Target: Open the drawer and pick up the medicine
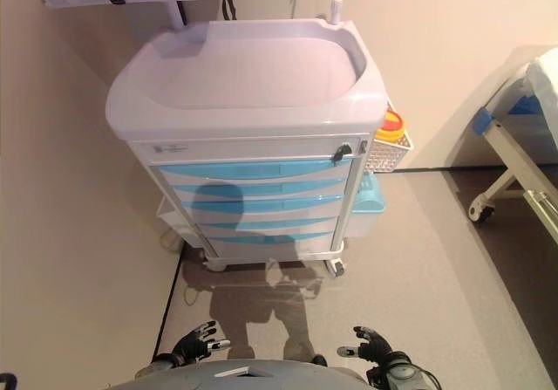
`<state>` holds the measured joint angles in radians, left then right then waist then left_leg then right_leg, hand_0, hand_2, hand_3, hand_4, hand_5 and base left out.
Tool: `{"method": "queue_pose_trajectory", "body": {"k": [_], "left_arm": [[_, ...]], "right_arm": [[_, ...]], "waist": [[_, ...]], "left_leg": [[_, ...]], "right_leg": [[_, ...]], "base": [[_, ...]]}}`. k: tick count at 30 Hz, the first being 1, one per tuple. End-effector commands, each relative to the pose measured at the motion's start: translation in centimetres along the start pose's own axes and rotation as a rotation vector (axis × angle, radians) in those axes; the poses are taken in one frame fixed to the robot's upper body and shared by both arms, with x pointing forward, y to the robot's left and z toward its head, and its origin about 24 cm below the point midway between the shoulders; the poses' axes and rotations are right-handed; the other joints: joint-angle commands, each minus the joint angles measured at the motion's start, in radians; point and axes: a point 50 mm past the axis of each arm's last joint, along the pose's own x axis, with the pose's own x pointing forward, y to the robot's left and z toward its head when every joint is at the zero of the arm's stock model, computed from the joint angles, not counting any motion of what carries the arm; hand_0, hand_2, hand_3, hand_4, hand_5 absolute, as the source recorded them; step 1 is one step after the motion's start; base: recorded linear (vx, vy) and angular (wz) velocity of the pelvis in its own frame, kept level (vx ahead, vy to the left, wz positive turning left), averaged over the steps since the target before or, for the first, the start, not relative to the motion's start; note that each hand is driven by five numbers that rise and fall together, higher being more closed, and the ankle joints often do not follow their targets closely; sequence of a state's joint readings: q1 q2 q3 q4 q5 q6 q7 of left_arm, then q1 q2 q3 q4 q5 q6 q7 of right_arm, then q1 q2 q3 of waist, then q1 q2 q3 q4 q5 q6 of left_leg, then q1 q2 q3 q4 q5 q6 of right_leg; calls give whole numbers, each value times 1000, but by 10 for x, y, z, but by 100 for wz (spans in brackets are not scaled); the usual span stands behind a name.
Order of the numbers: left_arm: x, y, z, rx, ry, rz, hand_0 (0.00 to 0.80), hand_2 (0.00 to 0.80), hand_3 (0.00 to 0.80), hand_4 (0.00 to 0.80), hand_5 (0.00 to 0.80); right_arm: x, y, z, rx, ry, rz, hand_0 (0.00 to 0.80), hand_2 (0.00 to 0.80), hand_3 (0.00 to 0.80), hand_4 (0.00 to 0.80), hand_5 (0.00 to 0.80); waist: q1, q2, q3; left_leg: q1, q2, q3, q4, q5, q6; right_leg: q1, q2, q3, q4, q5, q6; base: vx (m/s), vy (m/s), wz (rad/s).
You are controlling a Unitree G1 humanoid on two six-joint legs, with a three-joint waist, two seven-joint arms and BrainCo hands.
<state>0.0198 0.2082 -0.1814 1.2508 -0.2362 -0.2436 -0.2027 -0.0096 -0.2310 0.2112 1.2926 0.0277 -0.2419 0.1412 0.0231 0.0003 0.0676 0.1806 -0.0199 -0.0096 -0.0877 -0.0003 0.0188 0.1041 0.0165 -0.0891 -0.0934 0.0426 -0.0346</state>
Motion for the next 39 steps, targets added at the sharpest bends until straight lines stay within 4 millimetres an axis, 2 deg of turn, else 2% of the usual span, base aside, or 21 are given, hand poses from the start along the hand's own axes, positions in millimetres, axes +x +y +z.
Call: {"method": "queue_pose_trajectory", "body": {"k": [1,20,30,35,39], "left_arm": [[7,-6,15,4,-32,-13,0,0,0,0,0],[7,-7,13,9,-37,-17,0,0,0,0,0],[6,-9,10,23,-28,-34,0,0,0,0,0],[7,-9,14,22,-44,-35,0,0,0,0,0],[9,-7,27,21,-85,-22,0,0,0,0,0]], "right_arm": [[5,-1,14,-37,-25,20,0,0,0,0,0],[4,-1,13,-42,-22,20,0,0,0,0,0],[3,-2,10,-48,-25,4,0,0,0,0,0],[3,-2,11,-60,-27,-3,0,0,0,0,0],[6,-4,23,-106,-64,-40,0,0,0,0,0]], "waist": [[-7,-13,-5],[-8,-11,11],[-6,-12,32],[-4,-14,55],[-2,-14,91]], "left_leg": [[-39,-44,43,6,-40,12],[-44,-47,38,17,-43,16],[-59,-51,22,29,-48,23],[-85,-55,12,50,-52,30],[-131,-57,1,79,-52,40]], "right_leg": [[26,-12,-40,36,-60,64],[18,-14,-38,64,-74,60],[-2,-15,-35,92,-87,57],[-31,-16,-29,120,-94,54],[-87,-16,-21,171,-104,49]], "base": [[0,0,0],[0,0,0],[40,11,2],[15,2,1],[-10,-8,1]]}}
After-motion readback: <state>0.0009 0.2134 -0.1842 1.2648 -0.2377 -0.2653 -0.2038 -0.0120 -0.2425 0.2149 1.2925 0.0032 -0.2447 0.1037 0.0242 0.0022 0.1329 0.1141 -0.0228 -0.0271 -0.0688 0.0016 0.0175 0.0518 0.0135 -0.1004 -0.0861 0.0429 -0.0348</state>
